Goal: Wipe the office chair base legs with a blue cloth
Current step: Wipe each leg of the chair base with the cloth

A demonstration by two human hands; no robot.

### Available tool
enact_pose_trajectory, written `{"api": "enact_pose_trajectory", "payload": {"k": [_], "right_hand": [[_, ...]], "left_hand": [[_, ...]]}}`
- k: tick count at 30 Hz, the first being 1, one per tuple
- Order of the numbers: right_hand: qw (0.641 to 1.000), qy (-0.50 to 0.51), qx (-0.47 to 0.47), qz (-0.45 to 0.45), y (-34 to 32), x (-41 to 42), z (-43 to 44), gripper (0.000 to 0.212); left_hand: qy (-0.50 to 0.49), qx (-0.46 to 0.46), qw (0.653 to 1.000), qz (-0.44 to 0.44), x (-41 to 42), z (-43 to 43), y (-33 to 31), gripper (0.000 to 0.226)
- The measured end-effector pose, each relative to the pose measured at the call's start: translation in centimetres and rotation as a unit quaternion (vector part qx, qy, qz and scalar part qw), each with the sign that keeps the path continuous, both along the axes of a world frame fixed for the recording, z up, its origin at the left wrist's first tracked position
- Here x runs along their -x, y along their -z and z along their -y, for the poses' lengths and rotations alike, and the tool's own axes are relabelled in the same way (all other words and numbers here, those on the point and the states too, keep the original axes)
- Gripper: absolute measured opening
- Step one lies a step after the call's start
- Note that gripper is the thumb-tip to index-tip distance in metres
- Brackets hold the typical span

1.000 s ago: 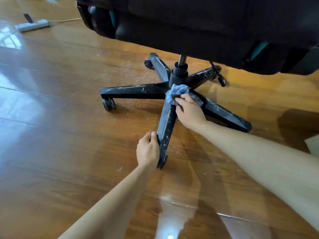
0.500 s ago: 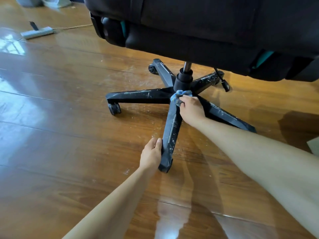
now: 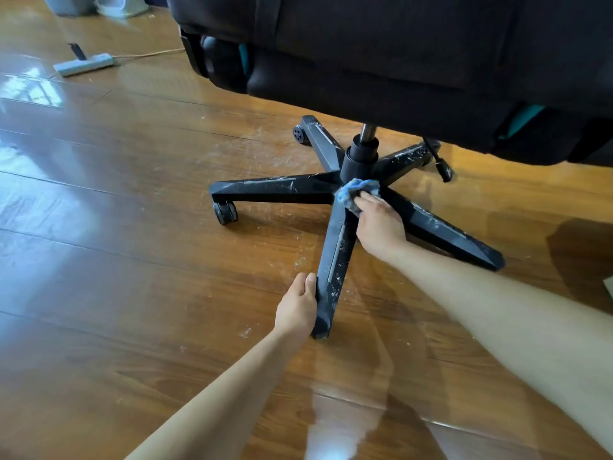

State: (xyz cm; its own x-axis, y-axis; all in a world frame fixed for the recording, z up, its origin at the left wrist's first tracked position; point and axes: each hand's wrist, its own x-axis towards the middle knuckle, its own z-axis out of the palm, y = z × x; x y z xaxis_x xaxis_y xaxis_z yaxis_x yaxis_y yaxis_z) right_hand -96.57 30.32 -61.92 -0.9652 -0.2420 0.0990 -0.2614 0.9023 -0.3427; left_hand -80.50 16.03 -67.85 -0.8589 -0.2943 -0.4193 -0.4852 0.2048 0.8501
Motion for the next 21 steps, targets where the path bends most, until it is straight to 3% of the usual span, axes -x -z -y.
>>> {"api": "enact_pose_trajectory", "payload": {"k": [4, 10, 17, 21], "right_hand": [[0.999, 0.028, 0.020, 0.007, -0.2, -0.7, 0.9, 0.044], [0.995, -0.021, 0.097, -0.017, 2.4, -8.9, 0.7, 0.050], [0.998, 0.018, 0.064, 0.014, 0.5, -1.9, 0.3, 0.045], [0.998, 0.008, 0.057, -0.001, 0.9, -3.7, 0.0, 0.043]], "left_hand": [[-0.016, -0.001, 1.000, -0.013, -0.2, -0.5, -0.1, 0.042], [-0.025, -0.010, 0.999, -0.027, -0.5, -0.7, -0.1, 0.032], [-0.018, -0.044, 0.997, -0.057, -0.5, -0.3, -0.5, 0.037], [-0.027, -0.090, 0.994, -0.049, -0.6, -0.2, -0.6, 0.037]]}}
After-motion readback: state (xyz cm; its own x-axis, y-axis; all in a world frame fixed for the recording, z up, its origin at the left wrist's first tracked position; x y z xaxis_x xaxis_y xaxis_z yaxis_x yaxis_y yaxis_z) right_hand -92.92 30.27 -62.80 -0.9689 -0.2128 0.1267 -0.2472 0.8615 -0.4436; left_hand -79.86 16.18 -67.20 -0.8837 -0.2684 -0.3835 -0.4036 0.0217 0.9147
